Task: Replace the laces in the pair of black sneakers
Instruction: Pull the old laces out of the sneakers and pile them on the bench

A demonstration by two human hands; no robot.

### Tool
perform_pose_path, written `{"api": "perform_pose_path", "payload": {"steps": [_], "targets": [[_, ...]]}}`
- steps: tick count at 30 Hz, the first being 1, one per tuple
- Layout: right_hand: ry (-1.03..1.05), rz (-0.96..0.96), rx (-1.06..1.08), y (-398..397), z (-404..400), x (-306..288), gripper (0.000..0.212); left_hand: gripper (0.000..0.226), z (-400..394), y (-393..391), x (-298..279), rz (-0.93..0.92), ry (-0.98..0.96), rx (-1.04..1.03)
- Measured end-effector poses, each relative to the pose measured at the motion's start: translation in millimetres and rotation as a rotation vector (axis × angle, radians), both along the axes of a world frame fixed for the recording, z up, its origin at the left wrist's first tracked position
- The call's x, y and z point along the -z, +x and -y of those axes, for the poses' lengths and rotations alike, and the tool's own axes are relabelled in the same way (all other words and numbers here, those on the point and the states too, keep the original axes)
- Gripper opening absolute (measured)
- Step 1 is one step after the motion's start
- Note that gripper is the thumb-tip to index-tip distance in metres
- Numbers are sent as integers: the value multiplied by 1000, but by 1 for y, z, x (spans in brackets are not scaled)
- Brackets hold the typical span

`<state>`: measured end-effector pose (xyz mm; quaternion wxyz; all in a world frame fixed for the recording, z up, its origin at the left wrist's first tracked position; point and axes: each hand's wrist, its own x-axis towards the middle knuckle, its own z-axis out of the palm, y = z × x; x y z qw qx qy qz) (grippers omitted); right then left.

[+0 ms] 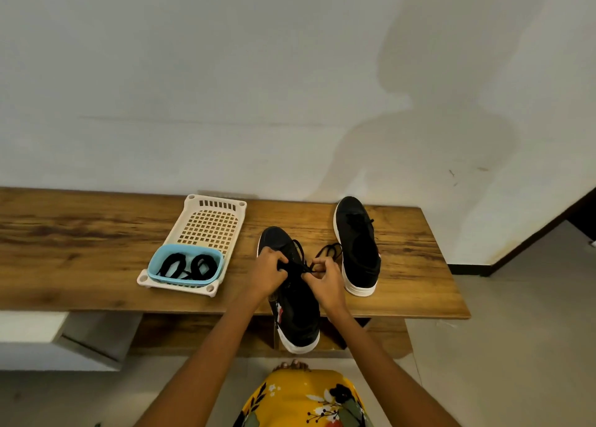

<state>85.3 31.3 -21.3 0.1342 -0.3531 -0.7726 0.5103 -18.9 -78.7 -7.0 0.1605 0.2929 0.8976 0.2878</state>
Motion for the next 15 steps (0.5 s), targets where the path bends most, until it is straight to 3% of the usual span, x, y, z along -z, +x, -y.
{"api": "perform_pose_path", "payload": {"steps": [4, 7, 10, 13, 15], "targets": [[97, 10, -71, -1, 1, -3, 30, 16, -9, 8, 1, -262, -148, 53], [212, -2, -177, 0, 6, -7, 35, 11, -19, 8, 6, -260, -130, -21], [384, 19, -305, 1, 7, -2, 48, 8, -18, 5, 18, -79, 70, -249], [557, 129, -394, -3, 11, -1, 50, 8, -8, -3, 22, 328, 363, -579], [602, 196, -413, -10, 16, -6, 46, 11, -4, -5, 17, 474, 450, -620]]}}
